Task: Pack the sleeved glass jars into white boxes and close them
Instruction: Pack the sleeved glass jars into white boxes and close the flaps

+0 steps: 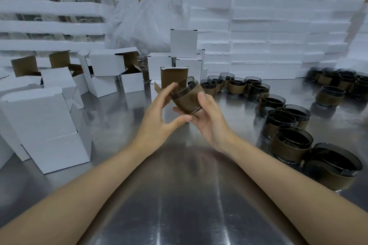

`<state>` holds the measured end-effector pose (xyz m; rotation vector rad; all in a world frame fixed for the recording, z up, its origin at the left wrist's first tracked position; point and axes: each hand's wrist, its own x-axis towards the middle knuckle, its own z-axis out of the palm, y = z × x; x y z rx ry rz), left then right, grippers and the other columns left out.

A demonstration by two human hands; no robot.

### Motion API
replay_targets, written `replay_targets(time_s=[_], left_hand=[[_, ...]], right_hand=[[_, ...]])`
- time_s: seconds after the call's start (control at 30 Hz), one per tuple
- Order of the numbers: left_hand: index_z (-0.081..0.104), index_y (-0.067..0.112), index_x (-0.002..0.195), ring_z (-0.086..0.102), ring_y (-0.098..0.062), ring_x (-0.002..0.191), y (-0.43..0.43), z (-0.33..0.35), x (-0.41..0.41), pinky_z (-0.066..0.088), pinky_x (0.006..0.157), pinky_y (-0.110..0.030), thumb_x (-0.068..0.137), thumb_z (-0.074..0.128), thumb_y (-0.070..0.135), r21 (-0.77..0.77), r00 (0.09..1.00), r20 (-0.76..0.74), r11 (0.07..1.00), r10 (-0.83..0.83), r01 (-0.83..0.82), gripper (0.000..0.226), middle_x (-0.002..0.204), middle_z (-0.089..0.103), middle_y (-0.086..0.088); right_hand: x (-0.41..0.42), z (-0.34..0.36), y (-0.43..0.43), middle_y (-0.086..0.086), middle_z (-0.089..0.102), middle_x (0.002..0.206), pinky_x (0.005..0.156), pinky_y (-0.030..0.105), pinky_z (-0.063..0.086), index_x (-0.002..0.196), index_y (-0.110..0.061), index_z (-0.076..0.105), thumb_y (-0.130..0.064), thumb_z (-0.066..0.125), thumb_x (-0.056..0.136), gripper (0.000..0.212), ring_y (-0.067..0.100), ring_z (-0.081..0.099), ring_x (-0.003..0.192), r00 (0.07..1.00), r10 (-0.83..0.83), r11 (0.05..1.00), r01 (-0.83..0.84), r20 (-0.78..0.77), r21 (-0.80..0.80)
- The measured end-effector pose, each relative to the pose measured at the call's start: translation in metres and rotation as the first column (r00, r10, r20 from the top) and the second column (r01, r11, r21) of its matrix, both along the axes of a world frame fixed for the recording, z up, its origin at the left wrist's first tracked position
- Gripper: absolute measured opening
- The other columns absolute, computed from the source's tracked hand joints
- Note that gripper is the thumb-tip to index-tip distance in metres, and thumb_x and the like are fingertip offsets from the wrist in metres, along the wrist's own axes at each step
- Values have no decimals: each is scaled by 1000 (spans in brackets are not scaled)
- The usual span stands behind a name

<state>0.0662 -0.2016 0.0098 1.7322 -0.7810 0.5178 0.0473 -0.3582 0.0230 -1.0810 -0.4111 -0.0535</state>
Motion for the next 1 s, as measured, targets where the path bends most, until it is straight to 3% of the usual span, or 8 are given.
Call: replay_targets(time_s=[0.07, 0.2, 0.3, 0.47, 0.6, 0.73, 0.87, 1.0], left_hand=[[37, 39, 140, 47, -7, 130, 3, -2, 2, 36, 112, -38, 75, 75, 46, -12, 997, -70, 1000, -15, 14, 76, 138, 52, 16], [32, 38, 141, 52, -5, 124, 2, -2, 1, 42, 105, -26, 81, 69, 43, -12, 993, -115, 999, -38, 37, 71, 129, 54, 27], [22, 26, 150, 52, -7, 125, 1, -2, -3, 42, 106, -33, 87, 63, 36, -1, 991, -131, 999, -38, 38, 76, 132, 52, 26], [9, 22, 154, 54, -15, 122, 5, 0, -5, 40, 108, -45, 89, 56, 41, 85, 994, -105, 995, -38, 47, 82, 139, 50, 14], [13, 43, 147, 56, 0, 112, 8, 1, -3, 41, 100, -26, 89, 43, 58, 181, 996, -79, 983, 41, -26, 67, 118, 60, 15], [34, 34, 147, 46, -10, 130, 13, 0, 3, 39, 106, -45, 94, 19, 62, 306, 975, 2, 928, 221, -211, 62, 141, 48, 6], [52, 18, 133, 57, -12, 98, 13, 0, 8, 51, 84, -43, 99, 47, 28, 407, 946, 120, 854, 302, -324, 36, 128, 49, 7], [61, 18, 118, 52, -6, 76, 9, 1, 5, 47, 70, -26, 95, 56, 17, 341, 925, 225, 865, 306, -369, 24, 110, 58, 5]], right_hand=[[1, 0, -1, 12, 66, 105, 79, 32, 57, 114, -9, 37, -39, 50, 88, 42, 34, 66, 96, 1000, 1, 999, -1, 3, -47], [2, -2, -3, 6, 72, 89, 70, 26, 54, 104, -10, 39, -39, 54, 91, 36, 18, 70, 80, 996, -72, 986, 78, 42, -145], [2, -3, -5, 3, 70, 97, 70, 27, 53, 116, -13, 44, -30, 63, 86, 40, 16, 66, 89, 961, -223, 933, 258, 161, -249], [-3, -2, -5, -7, 56, 126, 83, 18, 45, 131, -45, 38, -36, 65, 84, 55, 8, 57, 109, 880, -256, 805, 423, 400, -416], [-3, 3, -12, -20, 58, 115, 91, 22, 43, 122, -44, 48, -43, 68, 78, 48, 5, 54, 109, 824, -335, 720, 537, 458, -439], [-1, 5, -13, -5, 61, 112, 80, 23, 45, 121, -38, 49, -32, 68, 78, 47, 10, 57, 96, 807, -394, 725, 567, 439, -391], [-2, 9, -11, 1, 63, 108, 82, 21, 47, 118, -50, 46, -31, 67, 80, 47, 13, 59, 94, 795, -414, 736, 579, 444, -350], [-6, 11, -13, -7, 61, 107, 95, 38, 48, 113, -49, 44, -35, 75, 77, 49, 8, 60, 101, 729, -469, 652, 667, 499, -362]])
